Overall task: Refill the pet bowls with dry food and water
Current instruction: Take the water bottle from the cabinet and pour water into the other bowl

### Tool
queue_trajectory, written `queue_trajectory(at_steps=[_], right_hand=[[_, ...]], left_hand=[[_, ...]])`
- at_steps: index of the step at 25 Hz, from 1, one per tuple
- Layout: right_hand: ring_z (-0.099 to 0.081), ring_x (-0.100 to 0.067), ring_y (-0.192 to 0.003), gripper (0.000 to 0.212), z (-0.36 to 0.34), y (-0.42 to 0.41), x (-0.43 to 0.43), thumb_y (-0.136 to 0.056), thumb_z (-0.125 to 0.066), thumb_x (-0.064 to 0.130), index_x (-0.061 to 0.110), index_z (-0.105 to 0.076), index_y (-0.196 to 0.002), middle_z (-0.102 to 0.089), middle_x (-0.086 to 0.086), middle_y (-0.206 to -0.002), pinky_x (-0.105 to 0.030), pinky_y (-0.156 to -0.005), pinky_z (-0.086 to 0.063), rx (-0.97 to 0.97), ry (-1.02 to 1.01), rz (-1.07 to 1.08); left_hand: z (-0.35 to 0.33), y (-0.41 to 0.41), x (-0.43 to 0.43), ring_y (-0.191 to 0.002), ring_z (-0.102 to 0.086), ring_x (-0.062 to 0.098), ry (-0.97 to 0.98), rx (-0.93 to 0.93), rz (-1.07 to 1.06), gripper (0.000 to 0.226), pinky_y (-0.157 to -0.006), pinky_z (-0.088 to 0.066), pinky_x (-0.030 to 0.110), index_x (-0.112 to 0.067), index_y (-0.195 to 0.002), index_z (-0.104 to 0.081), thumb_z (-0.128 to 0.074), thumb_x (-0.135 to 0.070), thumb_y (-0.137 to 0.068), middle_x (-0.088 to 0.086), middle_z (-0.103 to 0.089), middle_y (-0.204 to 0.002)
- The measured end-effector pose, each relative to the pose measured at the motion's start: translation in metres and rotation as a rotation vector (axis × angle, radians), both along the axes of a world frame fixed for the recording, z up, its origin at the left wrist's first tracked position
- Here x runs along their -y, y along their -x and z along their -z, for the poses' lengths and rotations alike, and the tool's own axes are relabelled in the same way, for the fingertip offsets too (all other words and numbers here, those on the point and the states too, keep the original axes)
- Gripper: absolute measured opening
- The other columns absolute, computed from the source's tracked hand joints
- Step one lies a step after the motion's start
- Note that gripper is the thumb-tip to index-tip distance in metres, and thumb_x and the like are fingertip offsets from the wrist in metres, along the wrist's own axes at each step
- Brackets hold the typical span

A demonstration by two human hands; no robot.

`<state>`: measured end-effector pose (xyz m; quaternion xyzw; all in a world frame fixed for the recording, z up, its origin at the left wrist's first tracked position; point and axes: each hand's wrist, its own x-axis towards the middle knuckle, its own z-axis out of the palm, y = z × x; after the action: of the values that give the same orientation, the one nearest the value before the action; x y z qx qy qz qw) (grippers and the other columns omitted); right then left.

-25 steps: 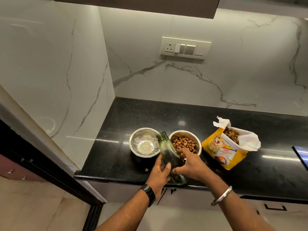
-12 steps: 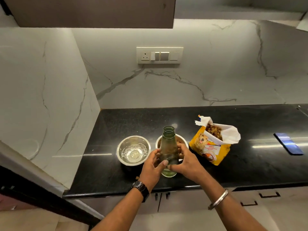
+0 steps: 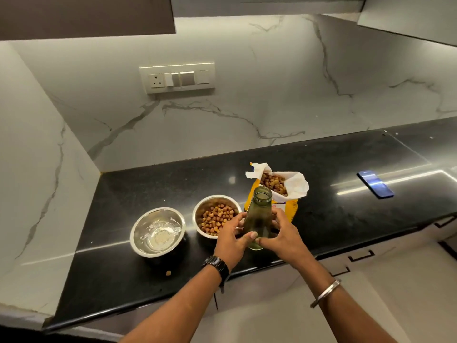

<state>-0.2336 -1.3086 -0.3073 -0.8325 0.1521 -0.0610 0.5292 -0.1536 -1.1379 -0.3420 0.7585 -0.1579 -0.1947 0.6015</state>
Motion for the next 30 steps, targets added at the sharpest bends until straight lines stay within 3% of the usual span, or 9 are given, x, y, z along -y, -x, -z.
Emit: queue_trajectory(at_steps=[3, 7, 12, 17, 22, 26, 28, 30], right_hand=[[-0.065, 0.001, -0.119, 0.081, 0.017, 0.007, 0.021, -0.073, -0.097, 0.022, 0.033, -0.051, -0.139, -0.069, 0.015, -0.127, -0.009, -0.087, -0.054, -0.025, -0.011, 0.052], [-0.067, -0.008, -0.124, 0.083, 0.04, 0.009, 0.041, -0.071, -0.096, 0.02, 0.036, -0.052, -0.139, -0.07, 0.009, -0.132, -0.026, -0.1, -0.057, -0.055, -0.021, 0.081], [-0.067, -0.009, -0.125, 0.085, 0.06, 0.008, 0.05, -0.072, -0.097, 0.018, 0.034, -0.05, -0.141, -0.07, 0.01, -0.132, -0.023, -0.098, -0.057, -0.091, -0.005, 0.072], [-0.066, -0.011, -0.128, 0.089, 0.075, 0.007, 0.051, -0.072, -0.097, 0.021, 0.034, -0.048, -0.145, -0.068, 0.01, -0.136, -0.035, -0.109, -0.058, -0.109, -0.009, 0.05], [-0.065, -0.006, -0.127, 0.089, 0.075, 0.009, 0.048, -0.077, -0.095, 0.019, 0.035, -0.044, -0.149, -0.067, 0.011, -0.137, -0.032, -0.109, -0.056, -0.133, -0.016, 0.057], [-0.06, 0.001, -0.117, 0.091, 0.071, 0.015, 0.035, -0.076, -0.097, 0.02, 0.032, -0.043, -0.148, -0.061, 0.017, -0.128, -0.016, -0.095, -0.049, -0.149, -0.008, 0.153], [-0.062, -0.006, -0.106, 0.084, 0.072, 0.021, 0.023, -0.073, -0.099, 0.025, 0.028, -0.048, -0.14, -0.062, 0.01, -0.118, -0.02, -0.083, -0.051, -0.137, 0.022, 0.306], [-0.065, -0.017, -0.093, 0.063, 0.074, 0.029, 0.009, -0.077, -0.096, 0.031, 0.024, -0.055, -0.124, -0.064, 0.0, -0.104, -0.028, -0.074, -0.054, -0.114, 0.062, 0.44]], left_hand=[[0.019, -0.001, 0.027, -0.125, -0.067, 0.016, -0.058, -0.006, 0.034, 0.068, -0.105, -0.058, 0.049, -0.051, -0.143, -0.056, -0.08, -0.044, -0.079, -0.002, -0.065, -0.135], [0.023, 0.001, 0.049, -0.13, -0.064, 0.014, -0.115, -0.058, 0.059, 0.069, -0.11, -0.056, 0.045, -0.035, -0.153, -0.052, -0.079, -0.019, -0.091, -0.002, -0.065, -0.143], [0.042, 0.001, 0.056, -0.132, -0.063, 0.014, -0.163, -0.118, 0.053, 0.073, -0.112, -0.054, 0.046, -0.035, -0.155, -0.049, -0.08, -0.016, -0.091, -0.001, -0.063, -0.147], [0.047, 0.006, 0.055, -0.134, -0.062, 0.013, -0.159, -0.143, 0.04, 0.073, -0.114, -0.052, 0.04, -0.031, -0.157, -0.048, -0.078, -0.011, -0.093, -0.002, -0.06, -0.149], [0.044, 0.007, 0.056, -0.134, -0.062, 0.011, -0.159, -0.167, 0.043, 0.076, -0.112, -0.053, 0.035, -0.029, -0.158, -0.046, -0.078, -0.008, -0.092, -0.001, -0.059, -0.152], [0.037, 0.008, 0.046, -0.131, -0.063, 0.014, -0.194, -0.181, 0.046, 0.078, -0.108, -0.055, 0.032, -0.025, -0.161, -0.041, -0.075, -0.006, -0.094, 0.0, -0.058, -0.15], [0.033, 0.006, 0.037, -0.122, -0.066, 0.015, -0.21, -0.176, 0.004, 0.068, -0.104, -0.058, 0.032, -0.022, -0.157, -0.048, -0.075, -0.008, -0.095, 0.003, -0.062, -0.139], [0.03, 0.003, 0.026, -0.111, -0.068, 0.014, -0.237, -0.133, -0.043, 0.053, -0.097, -0.059, 0.031, -0.021, -0.146, -0.059, -0.075, -0.01, -0.096, 0.001, -0.066, -0.123]])
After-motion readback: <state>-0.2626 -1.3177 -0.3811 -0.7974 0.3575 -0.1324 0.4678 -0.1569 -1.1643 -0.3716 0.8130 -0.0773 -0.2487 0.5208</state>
